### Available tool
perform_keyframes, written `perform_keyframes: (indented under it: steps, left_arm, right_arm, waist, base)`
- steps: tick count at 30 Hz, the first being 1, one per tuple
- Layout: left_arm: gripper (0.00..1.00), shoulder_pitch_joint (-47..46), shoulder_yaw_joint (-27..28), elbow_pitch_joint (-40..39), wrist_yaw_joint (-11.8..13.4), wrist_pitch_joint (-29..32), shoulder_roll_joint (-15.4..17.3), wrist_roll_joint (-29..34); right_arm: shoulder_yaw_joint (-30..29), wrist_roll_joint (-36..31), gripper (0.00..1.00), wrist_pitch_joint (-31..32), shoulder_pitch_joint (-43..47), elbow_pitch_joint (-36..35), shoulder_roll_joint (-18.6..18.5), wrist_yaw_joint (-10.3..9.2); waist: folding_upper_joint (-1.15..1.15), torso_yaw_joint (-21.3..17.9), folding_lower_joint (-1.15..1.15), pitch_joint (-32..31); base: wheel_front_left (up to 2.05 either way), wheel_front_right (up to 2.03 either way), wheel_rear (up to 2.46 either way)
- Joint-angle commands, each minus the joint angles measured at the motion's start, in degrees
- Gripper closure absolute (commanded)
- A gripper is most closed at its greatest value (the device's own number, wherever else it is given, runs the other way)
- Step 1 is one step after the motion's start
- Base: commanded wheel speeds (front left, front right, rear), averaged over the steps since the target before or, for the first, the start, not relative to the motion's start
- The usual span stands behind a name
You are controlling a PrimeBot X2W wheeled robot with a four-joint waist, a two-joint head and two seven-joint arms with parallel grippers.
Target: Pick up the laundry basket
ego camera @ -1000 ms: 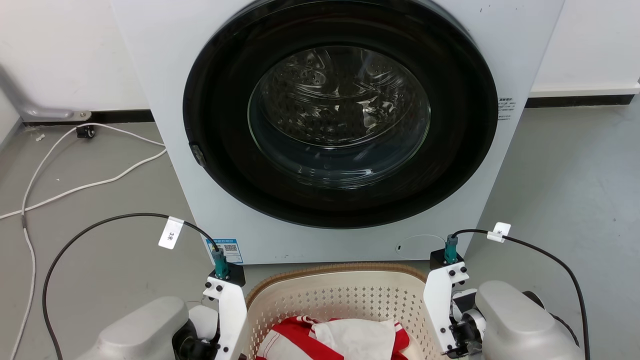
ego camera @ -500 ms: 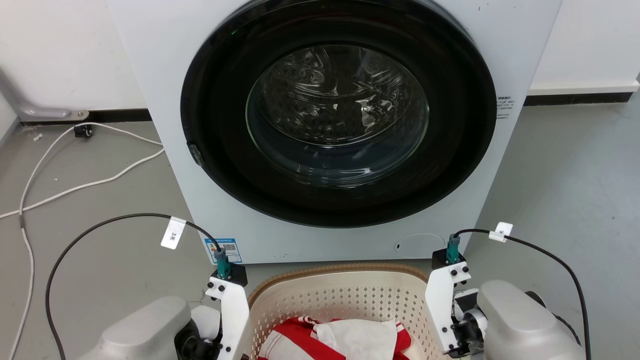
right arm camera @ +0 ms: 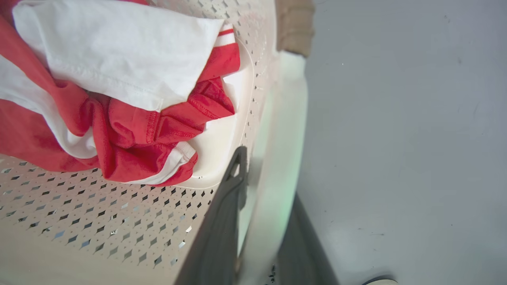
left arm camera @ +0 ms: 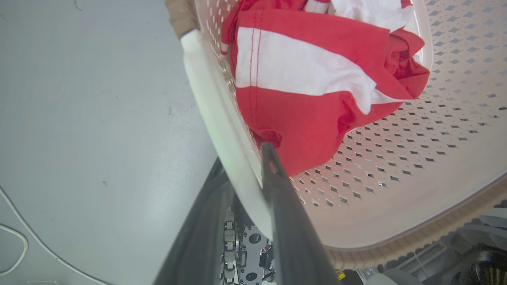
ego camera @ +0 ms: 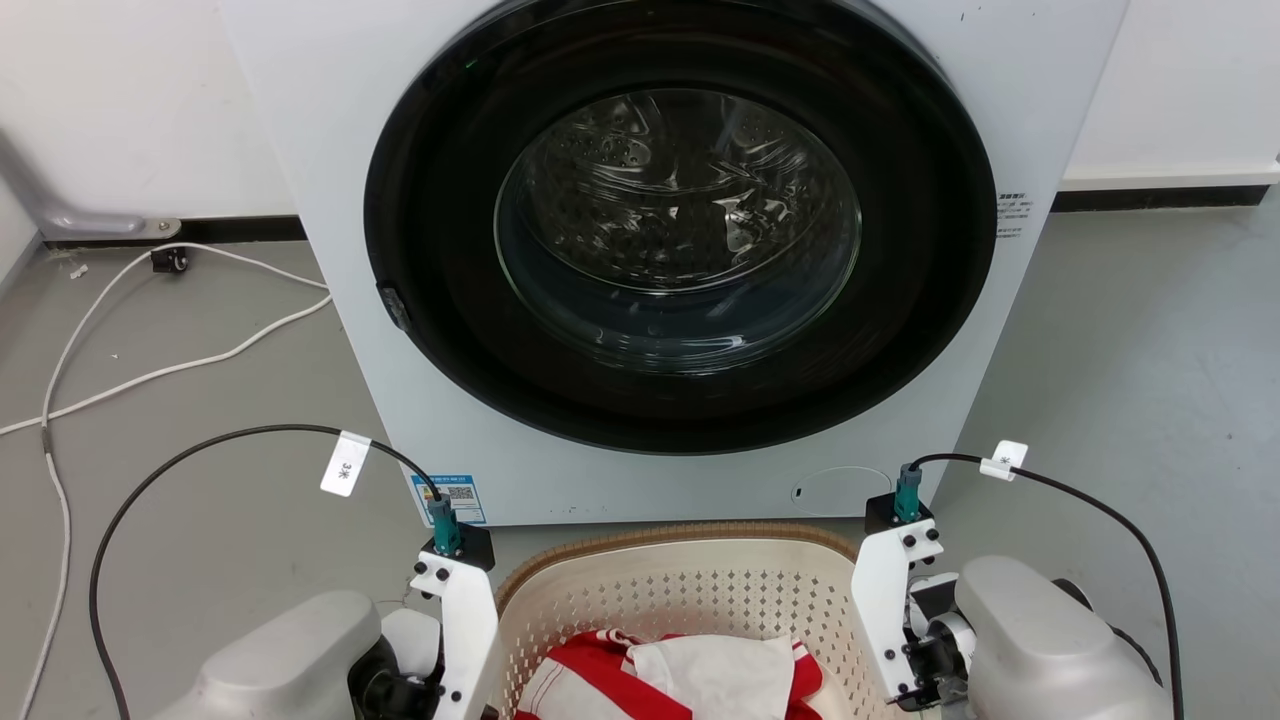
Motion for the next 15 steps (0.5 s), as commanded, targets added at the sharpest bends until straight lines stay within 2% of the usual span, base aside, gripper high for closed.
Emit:
perform_keyframes:
  steps: [1, 15]
  left_arm:
    - [1.0, -0.86, -0.07, -2.14, -1.18, -0.22, -2.7, -0.44]
    - [1.0, -0.8, -0.07, -1.74, -1.18, -0.11, -2.51, -0.16]
  right_arm:
    - [0.34, 0.71, 1.0, -0.5, -1.03, -1.39, 2.84, 0.88]
    - [1.16, 1.87, 1.0, -0.88, -1.5, -0.98, 2.84, 0.88]
  waist:
    - [0.0, 0.03, 0.0, 0.03]
    - [0.0, -0.01, 0.0, -0.05]
  base:
    - [0.0, 0.0, 0.0]
    - [0.0, 0.0, 0.0]
